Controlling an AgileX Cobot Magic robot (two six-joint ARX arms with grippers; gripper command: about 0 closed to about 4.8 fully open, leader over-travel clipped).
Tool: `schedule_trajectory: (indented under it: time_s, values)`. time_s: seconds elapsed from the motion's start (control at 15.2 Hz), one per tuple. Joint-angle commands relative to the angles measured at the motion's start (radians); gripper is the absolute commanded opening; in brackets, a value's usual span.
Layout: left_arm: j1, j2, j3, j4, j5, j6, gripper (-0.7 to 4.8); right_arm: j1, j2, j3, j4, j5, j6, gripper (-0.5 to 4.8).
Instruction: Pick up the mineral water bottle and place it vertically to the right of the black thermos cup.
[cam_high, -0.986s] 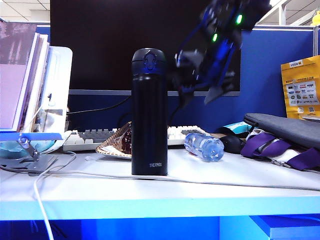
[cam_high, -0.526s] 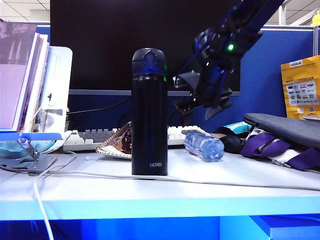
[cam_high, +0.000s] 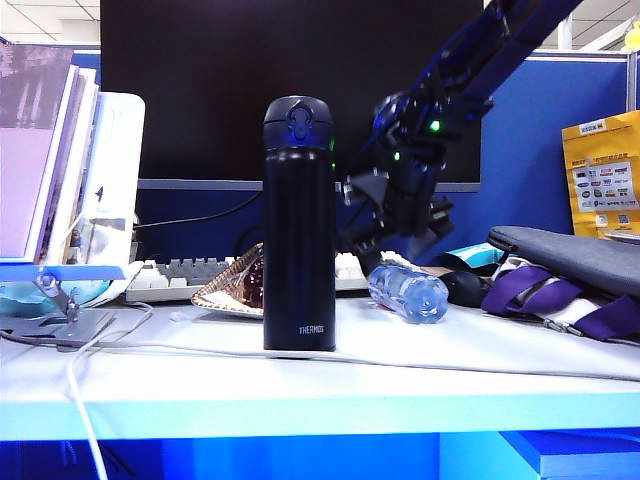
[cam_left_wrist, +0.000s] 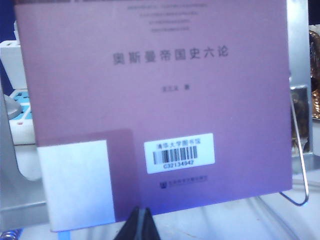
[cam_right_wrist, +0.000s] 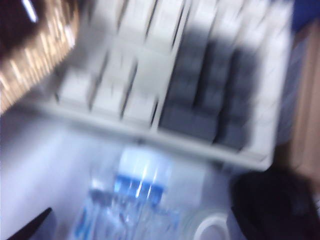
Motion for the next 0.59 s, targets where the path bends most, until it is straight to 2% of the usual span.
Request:
schedule_trajectory:
  time_s: [0.07, 0.39, 0.46, 0.53, 0.59]
  values:
    - [0.002, -0.003, 0.000, -0.012, -0.003, 0.000, -0.05, -0.002, 0.005, 0.007, -0.010, 0.046, -0.008, 4.79]
    - [0.002, -0.003, 0.000, -0.012, -0.003, 0.000, -0.05, -0.014, 0.018, 0.007, -0.064, 0.040, -0.007, 4.79]
    - [0.002, -0.003, 0.000, -0.012, -0.003, 0.000, -0.05, -0.018, 0.024, 0.007, -0.067, 0.040, -0.008, 4.56]
    - [0.002, -0.003, 0.000, -0.012, -0.003, 0.000, -0.05, -0.019, 0.024, 0.007, -0.067, 0.040, -0.008, 3.93]
    - [0.002, -0.003, 0.000, -0.012, -0.003, 0.000, -0.05, -0.018, 0.024, 0.010, -0.048, 0.040, -0.008, 3.06]
